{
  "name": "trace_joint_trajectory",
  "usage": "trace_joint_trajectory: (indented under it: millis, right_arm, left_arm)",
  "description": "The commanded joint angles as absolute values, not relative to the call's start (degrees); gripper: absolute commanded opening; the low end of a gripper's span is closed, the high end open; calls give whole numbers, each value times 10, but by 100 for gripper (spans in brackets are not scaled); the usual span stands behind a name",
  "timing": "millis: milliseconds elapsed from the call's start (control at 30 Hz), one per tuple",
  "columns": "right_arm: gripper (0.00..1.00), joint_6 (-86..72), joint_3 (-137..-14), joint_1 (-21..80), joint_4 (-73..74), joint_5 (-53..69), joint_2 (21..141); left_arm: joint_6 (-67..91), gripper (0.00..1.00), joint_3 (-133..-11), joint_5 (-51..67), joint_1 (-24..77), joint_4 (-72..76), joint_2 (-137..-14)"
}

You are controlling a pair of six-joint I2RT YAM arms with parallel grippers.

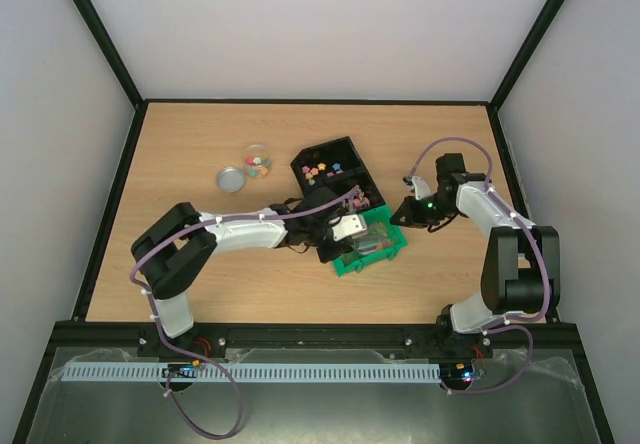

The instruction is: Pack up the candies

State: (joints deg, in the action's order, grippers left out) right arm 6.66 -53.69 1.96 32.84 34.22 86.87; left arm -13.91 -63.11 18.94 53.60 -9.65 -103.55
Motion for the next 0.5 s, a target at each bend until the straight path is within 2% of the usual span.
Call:
trace_joint_trajectory:
  millis: [0,300,467]
  right_arm:
    - [1,50,-531,30,340,362,872]
    - [1,61,-534,29,342,354,876]
    - [1,67,-537,28,343,346,883]
  left_arm:
    - [-120,2,-550,282,531,13,-1037]
    - [-117,2,-514,352,495,93,-1031]
    - [-168,2,-487,359,472,98,-1006]
